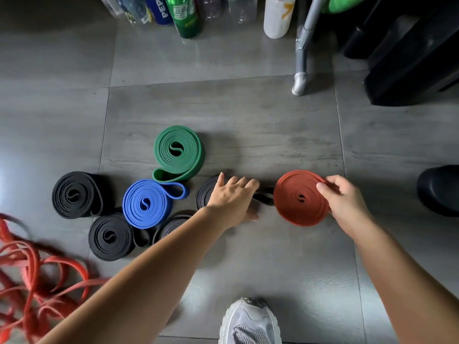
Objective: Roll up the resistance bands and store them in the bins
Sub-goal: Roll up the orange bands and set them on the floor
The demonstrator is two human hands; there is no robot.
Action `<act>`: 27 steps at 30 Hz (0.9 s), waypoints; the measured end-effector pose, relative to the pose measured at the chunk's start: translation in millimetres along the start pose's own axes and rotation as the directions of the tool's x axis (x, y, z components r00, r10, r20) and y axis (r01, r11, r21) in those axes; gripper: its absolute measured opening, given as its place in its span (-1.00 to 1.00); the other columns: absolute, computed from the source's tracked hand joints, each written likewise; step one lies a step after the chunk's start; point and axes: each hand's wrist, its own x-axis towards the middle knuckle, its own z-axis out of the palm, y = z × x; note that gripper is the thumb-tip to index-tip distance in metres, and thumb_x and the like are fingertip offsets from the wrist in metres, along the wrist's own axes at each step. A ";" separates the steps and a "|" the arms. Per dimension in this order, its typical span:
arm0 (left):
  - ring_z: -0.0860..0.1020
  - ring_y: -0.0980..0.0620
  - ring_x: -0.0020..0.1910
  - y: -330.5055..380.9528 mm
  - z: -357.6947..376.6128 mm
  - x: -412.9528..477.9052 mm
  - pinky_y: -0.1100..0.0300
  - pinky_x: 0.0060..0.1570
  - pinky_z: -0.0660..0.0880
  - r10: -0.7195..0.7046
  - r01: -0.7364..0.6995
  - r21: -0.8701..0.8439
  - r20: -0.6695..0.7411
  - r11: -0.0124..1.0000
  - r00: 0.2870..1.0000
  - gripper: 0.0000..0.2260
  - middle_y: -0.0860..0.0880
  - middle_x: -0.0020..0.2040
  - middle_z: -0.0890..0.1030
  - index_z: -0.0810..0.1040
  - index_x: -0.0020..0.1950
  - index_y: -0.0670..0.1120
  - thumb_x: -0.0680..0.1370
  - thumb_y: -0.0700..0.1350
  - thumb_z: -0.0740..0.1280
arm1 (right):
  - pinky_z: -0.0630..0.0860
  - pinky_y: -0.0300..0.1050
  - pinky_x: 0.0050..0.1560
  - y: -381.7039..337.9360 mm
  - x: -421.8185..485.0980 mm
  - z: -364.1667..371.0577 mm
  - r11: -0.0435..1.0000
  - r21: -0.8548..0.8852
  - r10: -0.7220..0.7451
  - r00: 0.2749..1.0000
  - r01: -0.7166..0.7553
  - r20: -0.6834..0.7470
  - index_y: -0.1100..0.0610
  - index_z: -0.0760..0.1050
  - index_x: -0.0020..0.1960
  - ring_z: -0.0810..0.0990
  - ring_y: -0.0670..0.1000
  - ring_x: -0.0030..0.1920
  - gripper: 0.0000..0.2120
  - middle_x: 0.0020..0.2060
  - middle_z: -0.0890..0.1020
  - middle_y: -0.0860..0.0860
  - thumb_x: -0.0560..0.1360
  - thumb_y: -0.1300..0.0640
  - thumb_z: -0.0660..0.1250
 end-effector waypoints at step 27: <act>0.28 -0.16 0.41 27.3 32.3 -34.3 -0.15 0.43 0.06 0.014 0.002 0.195 -0.080 0.981 0.997 -0.45 -0.14 0.35 0.39 0.47 0.25 -0.12 0.37 0.16 0.42 | 0.44 -0.05 0.07 14.2 -14.4 31.8 0.953 -0.300 -0.013 0.999 0.028 0.051 0.12 0.52 0.03 0.57 0.11 0.00 -0.88 -0.04 0.62 0.07 0.48 0.19 0.35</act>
